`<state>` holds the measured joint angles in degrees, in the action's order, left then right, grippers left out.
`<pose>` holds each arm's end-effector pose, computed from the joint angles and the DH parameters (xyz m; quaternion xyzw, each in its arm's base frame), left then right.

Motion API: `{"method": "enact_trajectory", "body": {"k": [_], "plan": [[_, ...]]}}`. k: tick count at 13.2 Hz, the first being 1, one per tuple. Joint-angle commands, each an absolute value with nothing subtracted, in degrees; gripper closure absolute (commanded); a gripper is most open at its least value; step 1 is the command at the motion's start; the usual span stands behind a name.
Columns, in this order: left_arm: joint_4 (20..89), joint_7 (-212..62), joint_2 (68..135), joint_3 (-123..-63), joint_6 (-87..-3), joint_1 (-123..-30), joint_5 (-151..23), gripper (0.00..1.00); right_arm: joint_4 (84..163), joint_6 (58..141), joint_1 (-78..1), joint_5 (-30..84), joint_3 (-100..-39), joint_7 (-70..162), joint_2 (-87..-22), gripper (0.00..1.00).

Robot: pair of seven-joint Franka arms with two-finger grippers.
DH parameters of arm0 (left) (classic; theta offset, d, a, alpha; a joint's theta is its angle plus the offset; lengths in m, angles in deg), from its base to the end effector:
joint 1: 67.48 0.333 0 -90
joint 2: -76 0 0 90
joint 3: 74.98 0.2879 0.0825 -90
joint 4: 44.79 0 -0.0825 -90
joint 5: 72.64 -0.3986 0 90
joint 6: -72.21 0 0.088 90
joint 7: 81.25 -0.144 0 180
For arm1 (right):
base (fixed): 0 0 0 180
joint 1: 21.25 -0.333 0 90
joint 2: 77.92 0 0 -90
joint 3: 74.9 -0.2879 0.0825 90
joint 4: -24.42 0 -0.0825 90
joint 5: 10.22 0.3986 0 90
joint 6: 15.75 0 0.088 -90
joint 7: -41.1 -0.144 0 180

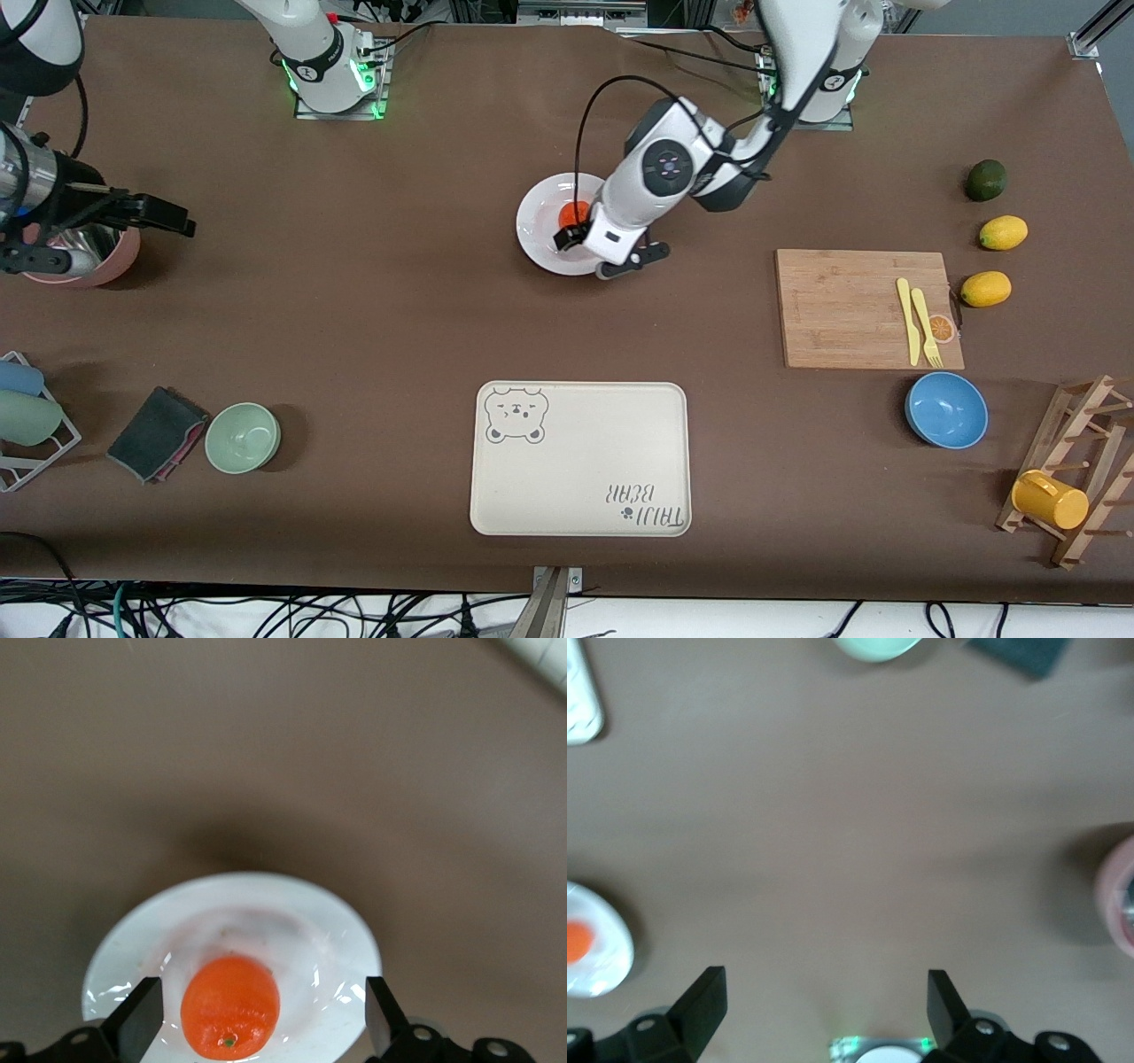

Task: Place orange and plate with both arms
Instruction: 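Raise the left gripper away while the right gripper reaches the plate rim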

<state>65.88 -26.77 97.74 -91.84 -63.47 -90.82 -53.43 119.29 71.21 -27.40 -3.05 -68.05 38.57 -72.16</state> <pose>0.4765 -0.4162 0.2360 0.9529 0.2469 -0.1065 0.1402 0.5697 0.0134 0.4593 -0.9908 0.0325 0.1193 0.0545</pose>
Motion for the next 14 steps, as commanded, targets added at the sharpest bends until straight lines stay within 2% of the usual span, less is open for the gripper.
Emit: {"method": "enact_trajectory", "body": {"k": [1,3,6,8,12,14], "plan": [[67.4,-31.7,90.3,-92.2,-60.4,-78.7,-53.6,0.0,122.1,73.3,-30.3,0.9,-69.5,39.6,-69.6,0.0],[67.4,-36.9,87.6,-92.2,-60.6,-72.0,-53.5,0.0,128.9,81.1,-30.9,6.2,-71.9,38.9,-69.9,0.0],[67.2,-38.4,82.4,-91.2,-60.6,-65.5,-53.4,0.0,142.0,93.5,-30.9,13.6,-75.6,38.5,-73.8,0.0],[66.5,-39.0,80.0,-85.4,-60.2,-64.6,-53.5,0.0,150.1,101.5,-30.9,19.4,-78.7,38.6,-76.7,0.0],[59.1,-45.9,76.4,-77.2,-43.8,-64.7,-56.0,0.0,158.8,112.5,-30.9,30.4,-86.8,39.6,-77.3,0.0],[53.4,-52.4,76.0,-76.0,-37.0,-65.3,-63.7,0.0,161.3,118.6,-30.9,35.9,-92.1,39.8,-76.3,0.0]]}}
